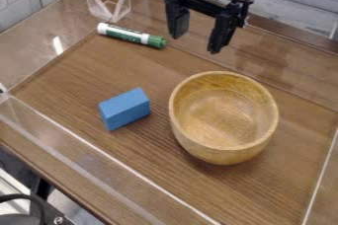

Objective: Put the blue block in the brown bowl

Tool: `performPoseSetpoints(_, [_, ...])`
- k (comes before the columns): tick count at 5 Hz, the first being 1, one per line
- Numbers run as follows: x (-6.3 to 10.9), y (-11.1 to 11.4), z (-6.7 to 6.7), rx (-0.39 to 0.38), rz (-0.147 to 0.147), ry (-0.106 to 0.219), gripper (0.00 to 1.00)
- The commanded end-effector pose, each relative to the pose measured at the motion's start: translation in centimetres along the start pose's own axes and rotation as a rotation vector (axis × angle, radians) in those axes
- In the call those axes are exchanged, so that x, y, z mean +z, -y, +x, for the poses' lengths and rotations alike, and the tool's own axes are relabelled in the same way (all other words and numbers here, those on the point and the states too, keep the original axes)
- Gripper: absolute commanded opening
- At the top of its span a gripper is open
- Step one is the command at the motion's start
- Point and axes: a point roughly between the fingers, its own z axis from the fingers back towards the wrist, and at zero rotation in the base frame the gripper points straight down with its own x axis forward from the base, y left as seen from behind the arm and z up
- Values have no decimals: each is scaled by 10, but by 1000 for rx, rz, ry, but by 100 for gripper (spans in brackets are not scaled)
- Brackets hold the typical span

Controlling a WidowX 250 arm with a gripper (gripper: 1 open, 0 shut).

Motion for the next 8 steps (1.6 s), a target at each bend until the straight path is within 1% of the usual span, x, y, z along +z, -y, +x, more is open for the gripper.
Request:
performPoseSetpoints(1, [-6,-1,-5,-30,1,-9,100])
performPoseSetpoints(2, [-10,-5,-20,-124,8,12,100])
performPoseSetpoints(3, [-10,-11,-35,-213,14,33,100])
performPoseSetpoints(4, [-13,-18,-44,-254,19,38,100])
performPoseSetpoints(5, [-16,-22,-47,-281,21,36,100])
performPoseSetpoints(8, [-25,-31,-59,-329,23,41,100])
